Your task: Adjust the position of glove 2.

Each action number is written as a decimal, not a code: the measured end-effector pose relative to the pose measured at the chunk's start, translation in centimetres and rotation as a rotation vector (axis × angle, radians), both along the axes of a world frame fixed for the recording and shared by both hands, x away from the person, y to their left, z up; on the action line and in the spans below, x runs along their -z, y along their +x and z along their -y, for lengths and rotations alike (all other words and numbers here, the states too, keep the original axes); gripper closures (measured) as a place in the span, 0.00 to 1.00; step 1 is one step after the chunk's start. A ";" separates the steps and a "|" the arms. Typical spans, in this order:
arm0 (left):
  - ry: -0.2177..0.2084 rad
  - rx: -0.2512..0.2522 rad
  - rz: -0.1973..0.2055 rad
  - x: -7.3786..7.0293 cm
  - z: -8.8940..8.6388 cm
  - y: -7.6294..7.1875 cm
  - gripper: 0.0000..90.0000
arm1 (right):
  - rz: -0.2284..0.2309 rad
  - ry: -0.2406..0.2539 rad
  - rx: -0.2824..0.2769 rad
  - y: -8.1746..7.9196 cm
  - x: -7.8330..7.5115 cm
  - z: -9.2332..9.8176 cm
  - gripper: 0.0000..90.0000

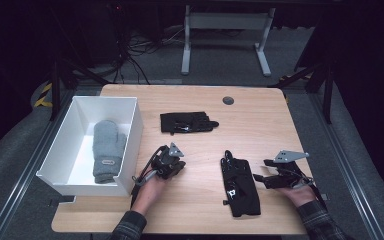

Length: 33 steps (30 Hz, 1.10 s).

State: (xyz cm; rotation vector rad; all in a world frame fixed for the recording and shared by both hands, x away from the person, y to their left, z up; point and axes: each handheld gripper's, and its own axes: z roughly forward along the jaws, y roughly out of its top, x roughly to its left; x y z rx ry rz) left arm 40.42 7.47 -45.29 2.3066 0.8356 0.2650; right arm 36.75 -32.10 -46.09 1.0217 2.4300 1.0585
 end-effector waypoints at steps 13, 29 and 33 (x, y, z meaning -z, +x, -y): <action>-0.029 -0.077 0.067 -1.5 0.5 5.8 1.00 | 0.034 -0.020 0.026 0.3 0.8 0.9 0.20; -0.022 -0.152 0.058 -0.4 1.3 12.1 1.00 | 0.034 -0.021 0.022 0.3 0.8 0.9 0.20; -0.013 -0.163 0.031 0.3 1.4 12.9 1.00 | 0.035 -0.021 0.023 0.3 0.8 0.9 0.20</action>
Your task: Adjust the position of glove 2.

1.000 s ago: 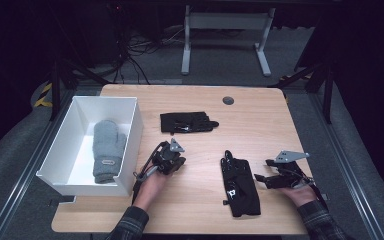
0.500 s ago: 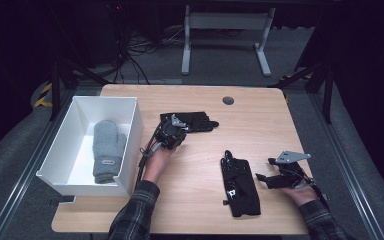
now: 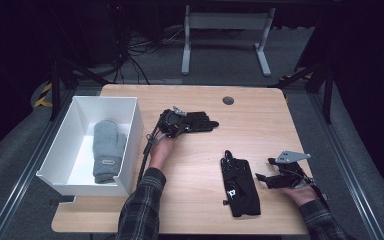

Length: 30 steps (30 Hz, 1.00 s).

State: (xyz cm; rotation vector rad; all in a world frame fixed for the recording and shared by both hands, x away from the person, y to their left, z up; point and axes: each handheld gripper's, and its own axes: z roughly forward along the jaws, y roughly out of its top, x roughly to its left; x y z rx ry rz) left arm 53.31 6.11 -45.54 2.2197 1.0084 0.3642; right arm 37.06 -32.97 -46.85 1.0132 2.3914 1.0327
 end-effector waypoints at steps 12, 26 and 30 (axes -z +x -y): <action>-0.045 0.030 -0.051 0.0 -0.1 -2.3 1.00 | 0.001 0.000 -0.001 0.0 0.0 0.0 0.21; -0.061 0.111 -0.123 -0.2 0.6 -7.2 1.00 | -0.001 0.001 -0.002 0.0 0.0 0.0 0.21; -0.067 0.147 -0.131 -0.1 0.7 -8.8 1.00 | -0.001 0.000 -0.005 0.0 0.0 0.0 0.21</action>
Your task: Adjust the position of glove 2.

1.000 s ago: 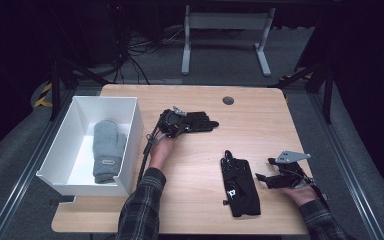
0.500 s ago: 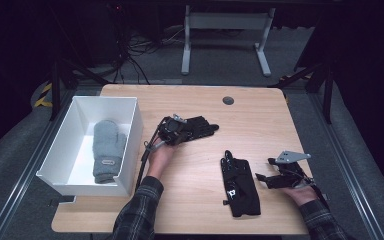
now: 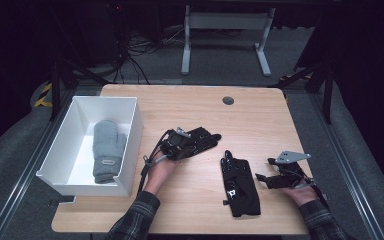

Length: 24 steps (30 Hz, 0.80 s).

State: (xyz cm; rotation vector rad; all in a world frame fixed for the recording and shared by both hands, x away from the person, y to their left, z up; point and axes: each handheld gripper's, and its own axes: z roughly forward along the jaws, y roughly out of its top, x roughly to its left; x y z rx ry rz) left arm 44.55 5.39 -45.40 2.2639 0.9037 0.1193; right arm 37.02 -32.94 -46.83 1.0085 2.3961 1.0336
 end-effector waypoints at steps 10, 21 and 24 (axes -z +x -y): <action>0.016 0.094 0.002 0.0 0.5 -4.2 1.00 | 0.001 -0.001 0.000 0.0 0.0 0.0 0.21; -0.015 0.077 0.062 -1.9 -0.3 -4.7 1.00 | 0.002 0.000 -0.001 0.0 0.0 0.0 0.21; 0.017 0.026 0.102 -2.4 -0.9 -3.4 1.00 | 0.003 0.000 -0.002 0.0 0.0 0.0 0.21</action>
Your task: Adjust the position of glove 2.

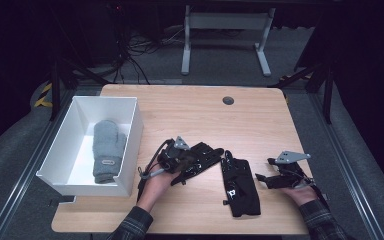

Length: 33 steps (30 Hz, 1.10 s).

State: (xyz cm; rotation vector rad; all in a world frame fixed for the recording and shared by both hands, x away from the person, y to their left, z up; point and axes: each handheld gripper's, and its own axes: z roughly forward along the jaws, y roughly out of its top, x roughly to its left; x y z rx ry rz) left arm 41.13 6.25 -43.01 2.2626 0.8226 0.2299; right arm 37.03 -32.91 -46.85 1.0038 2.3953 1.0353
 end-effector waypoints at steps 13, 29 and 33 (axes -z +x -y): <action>0.087 -0.051 -0.055 2.1 -1.4 1.5 1.00 | 0.000 0.000 0.000 0.0 0.0 0.0 0.21; 0.063 0.077 -0.104 2.2 -1.1 -4.3 1.00 | 0.000 -0.002 0.001 0.0 0.0 0.0 0.21; 0.055 0.081 -0.093 1.8 -1.3 -4.6 0.98 | 0.000 -0.002 0.001 0.0 0.0 0.0 0.21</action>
